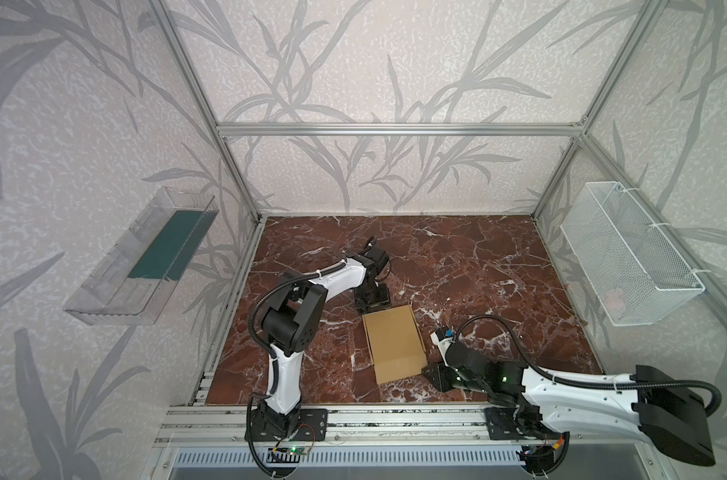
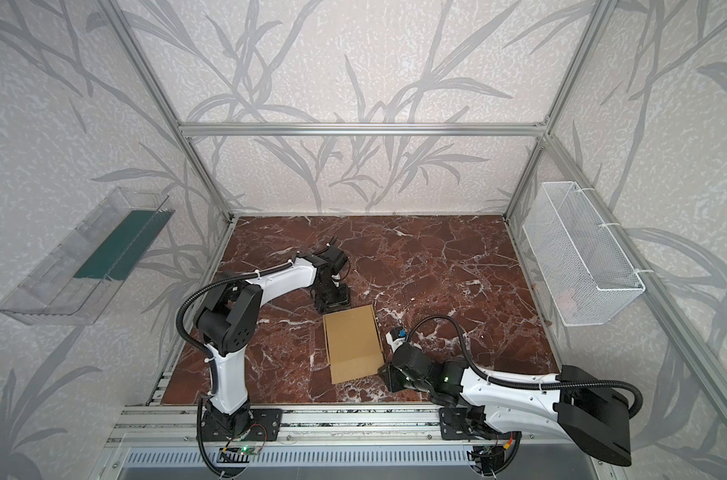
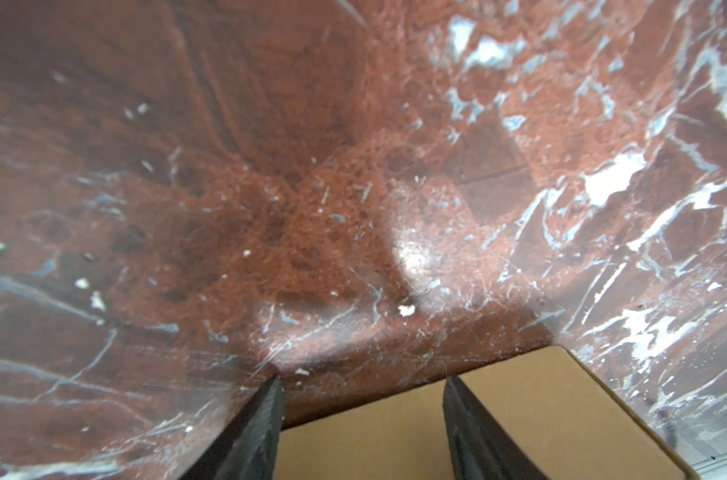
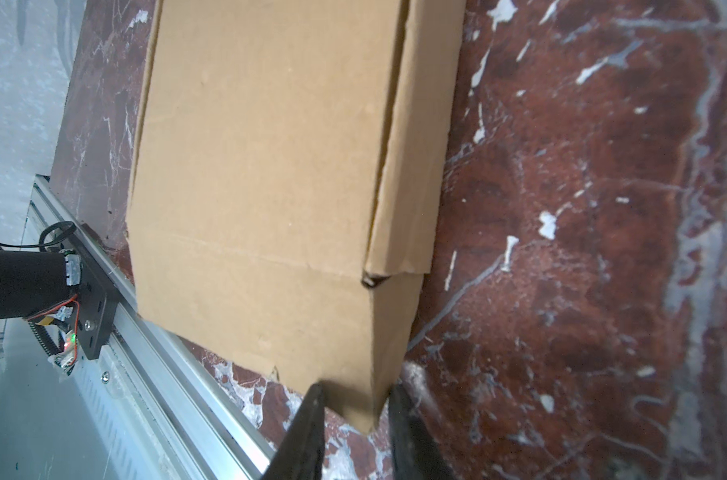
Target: Fold the paper box
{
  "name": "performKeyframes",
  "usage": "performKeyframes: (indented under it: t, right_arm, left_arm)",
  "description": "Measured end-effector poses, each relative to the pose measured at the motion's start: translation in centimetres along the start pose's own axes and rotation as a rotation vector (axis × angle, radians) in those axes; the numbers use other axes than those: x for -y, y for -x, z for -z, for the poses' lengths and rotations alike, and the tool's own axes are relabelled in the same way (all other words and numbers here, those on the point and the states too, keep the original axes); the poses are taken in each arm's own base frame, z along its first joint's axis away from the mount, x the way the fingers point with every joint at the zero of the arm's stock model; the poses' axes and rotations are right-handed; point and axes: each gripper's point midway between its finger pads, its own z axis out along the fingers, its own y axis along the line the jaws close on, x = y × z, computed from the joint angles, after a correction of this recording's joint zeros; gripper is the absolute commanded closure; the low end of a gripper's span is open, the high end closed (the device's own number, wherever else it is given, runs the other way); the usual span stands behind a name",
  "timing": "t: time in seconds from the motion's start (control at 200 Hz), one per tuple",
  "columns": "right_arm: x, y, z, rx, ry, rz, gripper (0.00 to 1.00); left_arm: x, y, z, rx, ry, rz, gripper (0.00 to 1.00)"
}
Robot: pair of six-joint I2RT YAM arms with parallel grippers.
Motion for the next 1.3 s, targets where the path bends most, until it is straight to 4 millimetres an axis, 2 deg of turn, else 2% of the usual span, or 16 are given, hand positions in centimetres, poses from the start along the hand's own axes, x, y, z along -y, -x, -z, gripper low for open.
performKeyframes:
  t: [0.495, 0.86, 1.06, 1.3]
  right_arm:
    - [1.2, -0.6, -0.9, -0.015, -0.059, 0.000, 0.74]
    - [0.0, -0.3, 0.5, 0.011, -0.015, 0.014, 0.71]
    - [-1.6, 0.2, 1.8, 0.033, 0.027, 0.019, 0.71]
    - [-2.0, 0.9, 2.9, 0.059, 0.027, 0.018, 0.68]
  left_arm:
    - [0.2, -0.1, 0.0, -0.008, -0.010, 0.000, 0.36]
    - [0.1, 0.0, 0.2, -0.014, -0.020, 0.005, 0.35]
    - [-0.5, 0.5, 0.6, -0.027, -0.035, 0.027, 0.34]
    - [-2.5, 0.7, 1.3, -0.043, 0.005, 0.050, 0.34]
